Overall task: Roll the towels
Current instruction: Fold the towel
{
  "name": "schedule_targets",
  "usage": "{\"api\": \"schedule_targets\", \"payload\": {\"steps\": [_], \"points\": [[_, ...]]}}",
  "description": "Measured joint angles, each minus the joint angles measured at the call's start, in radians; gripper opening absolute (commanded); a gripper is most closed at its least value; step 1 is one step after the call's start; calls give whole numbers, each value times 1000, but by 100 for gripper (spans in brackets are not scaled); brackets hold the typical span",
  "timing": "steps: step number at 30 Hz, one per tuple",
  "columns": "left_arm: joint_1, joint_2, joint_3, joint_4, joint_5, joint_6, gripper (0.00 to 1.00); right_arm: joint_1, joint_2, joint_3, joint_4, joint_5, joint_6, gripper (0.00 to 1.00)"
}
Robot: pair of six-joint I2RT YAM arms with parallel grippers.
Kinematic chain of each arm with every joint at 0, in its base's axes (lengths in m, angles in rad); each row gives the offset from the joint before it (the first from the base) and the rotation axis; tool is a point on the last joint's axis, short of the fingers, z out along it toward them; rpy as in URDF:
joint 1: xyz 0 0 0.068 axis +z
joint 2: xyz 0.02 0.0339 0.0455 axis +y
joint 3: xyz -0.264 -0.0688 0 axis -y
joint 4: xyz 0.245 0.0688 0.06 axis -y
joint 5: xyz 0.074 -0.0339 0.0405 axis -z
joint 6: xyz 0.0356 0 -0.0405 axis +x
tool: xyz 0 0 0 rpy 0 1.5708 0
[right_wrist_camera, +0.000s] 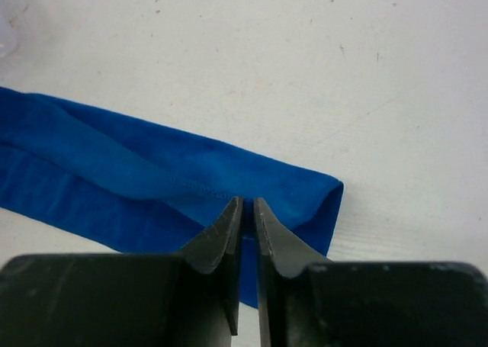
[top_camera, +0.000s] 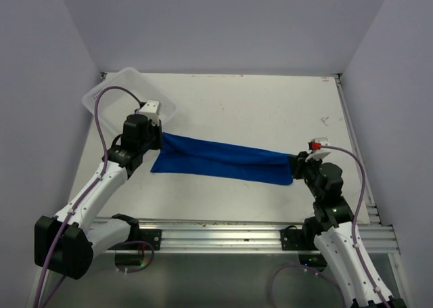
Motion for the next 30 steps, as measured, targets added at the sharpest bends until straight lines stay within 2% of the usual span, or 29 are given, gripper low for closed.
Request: {"api": "schedule_targets", "payload": {"steps": [1, 2, 13, 17, 22, 25, 26, 27, 28, 29, 30], "points": [[0, 0, 0, 0, -1, 0, 0, 8, -20, -4, -5, 16, 3, 34], [0, 0, 0, -1, -1, 0, 0, 14, -33, -6, -9, 26, 7, 36], [-68, -67, 0, -9, -31, 4, 0, 25, -66, 2, -62, 167, 48, 38], [-79, -106, 0, -12, -33, 23, 0, 25, 101, 98, -142, 230, 128, 39], [-79, -139, 0, -38, -35, 68, 2, 25, 356, 229, -163, 190, 232, 42], [-79, -151, 0, -63, -35, 102, 14, 25, 432, 259, -177, 165, 272, 50], [-79, -154, 0, -70, -36, 111, 27, 25, 452, 269, -190, 164, 283, 53], [-79, -156, 0, -75, -36, 125, 32, 25, 469, 279, -202, 164, 294, 57], [-80, -156, 0, -77, -36, 132, 47, 25, 489, 293, -224, 167, 306, 59], [-80, -156, 0, -78, -36, 134, 54, 25, 503, 304, -238, 171, 315, 60], [-82, -156, 0, -79, -37, 140, 56, 24, 523, 319, -257, 175, 323, 61]]}}
